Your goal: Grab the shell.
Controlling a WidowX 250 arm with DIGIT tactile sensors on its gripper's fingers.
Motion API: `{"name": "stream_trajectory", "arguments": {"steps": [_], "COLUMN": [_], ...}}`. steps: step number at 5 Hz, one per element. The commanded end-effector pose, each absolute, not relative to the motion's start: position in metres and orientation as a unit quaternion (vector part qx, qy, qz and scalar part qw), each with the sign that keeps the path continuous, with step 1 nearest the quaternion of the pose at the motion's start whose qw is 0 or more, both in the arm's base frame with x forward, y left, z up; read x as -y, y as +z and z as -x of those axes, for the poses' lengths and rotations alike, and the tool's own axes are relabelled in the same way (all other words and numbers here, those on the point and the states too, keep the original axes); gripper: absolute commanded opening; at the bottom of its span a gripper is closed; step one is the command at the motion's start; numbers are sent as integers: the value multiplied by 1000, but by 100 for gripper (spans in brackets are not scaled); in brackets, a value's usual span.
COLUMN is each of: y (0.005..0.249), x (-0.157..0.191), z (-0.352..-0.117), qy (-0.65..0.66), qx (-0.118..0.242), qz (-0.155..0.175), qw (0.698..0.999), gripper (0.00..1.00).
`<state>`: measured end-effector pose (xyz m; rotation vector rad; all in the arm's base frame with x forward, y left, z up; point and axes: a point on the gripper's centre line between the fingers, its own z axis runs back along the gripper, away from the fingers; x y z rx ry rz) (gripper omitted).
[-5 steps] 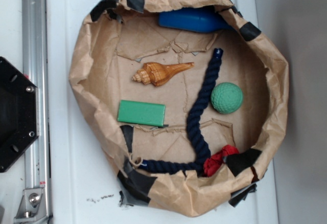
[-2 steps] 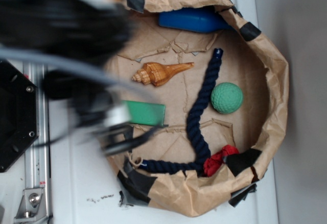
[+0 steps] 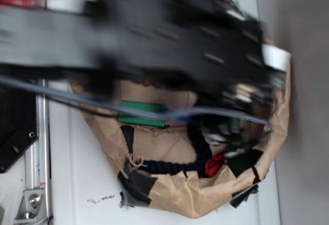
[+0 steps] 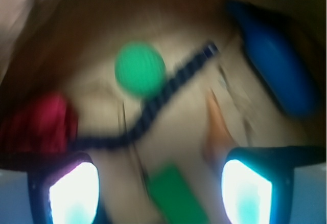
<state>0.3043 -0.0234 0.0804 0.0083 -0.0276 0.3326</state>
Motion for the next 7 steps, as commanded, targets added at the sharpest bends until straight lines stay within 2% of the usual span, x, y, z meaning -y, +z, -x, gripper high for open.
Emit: {"name": "stream_trajectory", "arguments": {"steps": [1, 2, 3, 5, 6, 7], "y": [51, 71, 76, 41, 24, 25], "x": [-18, -30, -35, -37, -38, -36], "z": [-269, -255, -257, -268, -269, -262], "qy": [124, 111, 118, 120, 109, 101], "qx": [71, 82, 86, 63, 66, 72], "qz": [6, 12, 18, -12, -16, -13], "qw": [990, 990, 989, 991, 992, 992], "gripper": [100, 100, 100, 100, 100, 100]}}
